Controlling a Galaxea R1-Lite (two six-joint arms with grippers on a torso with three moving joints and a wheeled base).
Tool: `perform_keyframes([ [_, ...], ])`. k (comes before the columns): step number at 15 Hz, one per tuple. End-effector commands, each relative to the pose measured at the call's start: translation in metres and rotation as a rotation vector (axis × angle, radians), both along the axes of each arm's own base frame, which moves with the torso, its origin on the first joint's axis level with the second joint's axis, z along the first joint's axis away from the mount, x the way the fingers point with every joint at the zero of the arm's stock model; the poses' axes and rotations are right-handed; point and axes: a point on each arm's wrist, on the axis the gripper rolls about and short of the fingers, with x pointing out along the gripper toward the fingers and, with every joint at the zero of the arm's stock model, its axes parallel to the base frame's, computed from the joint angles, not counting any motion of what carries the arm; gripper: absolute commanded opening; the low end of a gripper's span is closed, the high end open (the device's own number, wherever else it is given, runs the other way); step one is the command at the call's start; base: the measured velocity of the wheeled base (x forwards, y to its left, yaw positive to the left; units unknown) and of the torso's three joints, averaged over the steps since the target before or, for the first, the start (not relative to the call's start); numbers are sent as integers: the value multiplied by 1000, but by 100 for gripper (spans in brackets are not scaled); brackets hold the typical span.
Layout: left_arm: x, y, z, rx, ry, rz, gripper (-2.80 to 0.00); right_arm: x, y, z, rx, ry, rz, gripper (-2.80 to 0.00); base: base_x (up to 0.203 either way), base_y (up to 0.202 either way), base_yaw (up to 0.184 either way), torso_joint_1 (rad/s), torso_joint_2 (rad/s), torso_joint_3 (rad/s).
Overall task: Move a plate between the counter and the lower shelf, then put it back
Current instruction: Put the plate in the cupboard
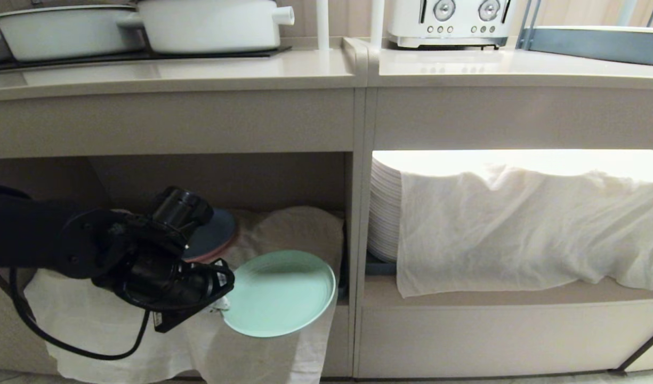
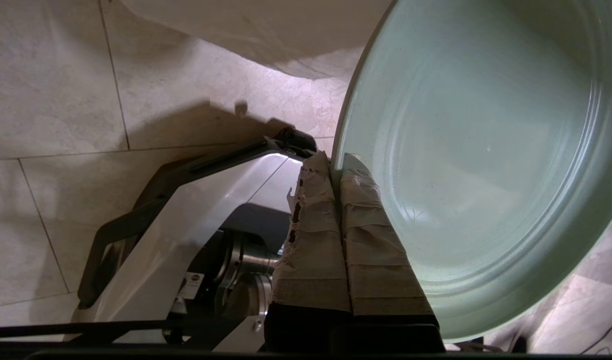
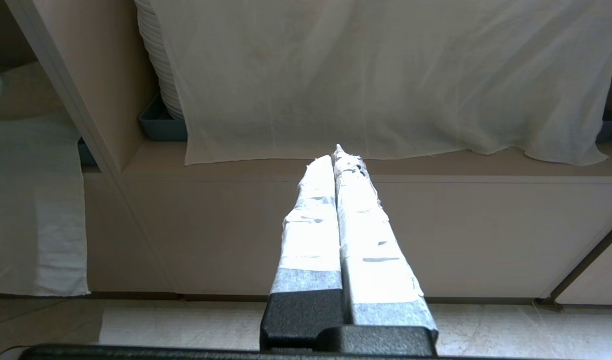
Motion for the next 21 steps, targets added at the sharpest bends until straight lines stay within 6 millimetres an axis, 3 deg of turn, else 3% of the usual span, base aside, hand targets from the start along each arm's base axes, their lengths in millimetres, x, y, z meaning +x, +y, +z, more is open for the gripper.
perform_keyframes([
  [1, 10, -3, -8, 3, 27, 14, -280, 0, 0, 0, 0, 0, 0, -280, 0, 0, 0, 0, 0, 0],
  [11, 56, -18, -16, 0, 3, 146, -280, 0, 0, 0, 0, 0, 0, -280, 0, 0, 0, 0, 0, 0],
  [21, 86, -27, -28, 33, -22, 226, -280, 0, 0, 0, 0, 0, 0, -280, 0, 0, 0, 0, 0, 0],
])
